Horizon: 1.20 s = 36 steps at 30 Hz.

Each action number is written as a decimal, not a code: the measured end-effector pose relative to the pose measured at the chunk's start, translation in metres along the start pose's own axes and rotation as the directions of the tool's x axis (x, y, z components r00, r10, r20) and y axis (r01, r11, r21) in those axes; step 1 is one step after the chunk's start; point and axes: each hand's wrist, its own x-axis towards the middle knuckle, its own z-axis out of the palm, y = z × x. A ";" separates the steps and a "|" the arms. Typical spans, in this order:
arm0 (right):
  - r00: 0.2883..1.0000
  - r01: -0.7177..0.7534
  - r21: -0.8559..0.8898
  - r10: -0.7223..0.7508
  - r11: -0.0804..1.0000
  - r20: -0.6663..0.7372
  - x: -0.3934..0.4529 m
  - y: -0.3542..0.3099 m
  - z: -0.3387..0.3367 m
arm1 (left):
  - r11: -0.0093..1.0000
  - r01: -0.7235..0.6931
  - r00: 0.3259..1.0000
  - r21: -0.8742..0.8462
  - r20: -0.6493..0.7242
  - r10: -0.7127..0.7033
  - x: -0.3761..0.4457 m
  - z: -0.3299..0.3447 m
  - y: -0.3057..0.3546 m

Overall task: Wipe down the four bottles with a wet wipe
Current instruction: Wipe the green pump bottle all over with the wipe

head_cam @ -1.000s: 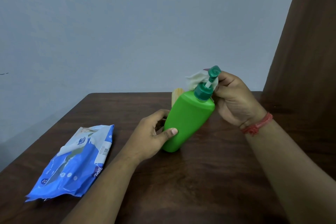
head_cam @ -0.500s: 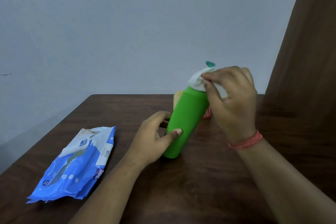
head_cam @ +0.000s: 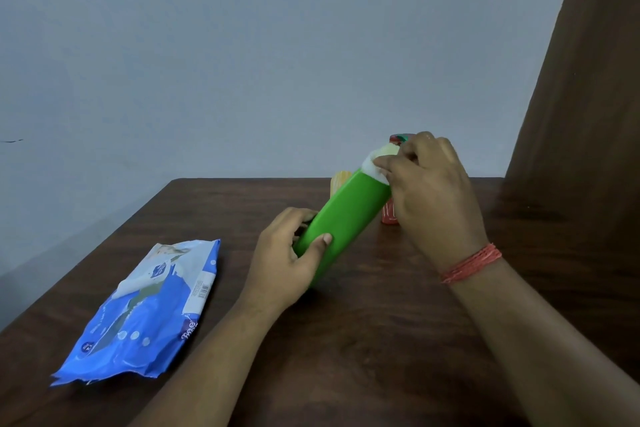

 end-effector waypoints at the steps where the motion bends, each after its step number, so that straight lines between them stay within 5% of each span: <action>1: 1.000 0.006 0.014 -0.006 1.000 0.008 -0.001 0.001 0.001 | 0.999 0.029 0.999 -0.021 -0.018 -0.029 0.000 0.000 -0.001; 4: 1.000 -0.006 0.067 0.007 0.998 -0.010 -0.003 0.003 0.004 | 0.994 0.079 0.995 -0.077 -0.049 -0.083 -0.001 -0.002 -0.003; 8: 0.989 -0.046 0.125 0.063 0.991 -0.135 0.000 -0.003 -0.001 | 1.000 -0.016 1.000 -0.011 -0.001 0.016 -0.002 0.000 -0.001; 14: 0.997 -0.043 -0.116 0.051 0.992 0.065 0.002 0.003 0.006 | 0.997 -0.077 0.997 0.026 0.032 0.076 -0.003 0.002 0.000; 20: 0.998 -0.045 0.102 0.050 0.994 -0.041 -0.003 0.010 0.007 | 0.989 0.096 0.995 -0.114 0.012 -0.096 -0.003 -0.001 -0.009; 25: 0.828 -0.328 0.562 0.517 0.759 -0.215 0.007 0.023 -0.005 | 0.994 -0.006 0.995 -0.108 0.103 0.017 -0.002 -0.002 -0.008; 31: 0.935 -0.241 0.763 0.354 0.600 0.017 0.011 0.028 -0.011 | 0.984 0.043 0.989 -0.171 0.149 -0.017 0.000 -0.005 -0.016; 36: 0.931 -0.318 0.739 0.341 0.594 0.128 0.009 0.039 -0.007 | 0.959 0.130 0.978 -0.252 0.193 -0.082 0.001 -0.013 -0.023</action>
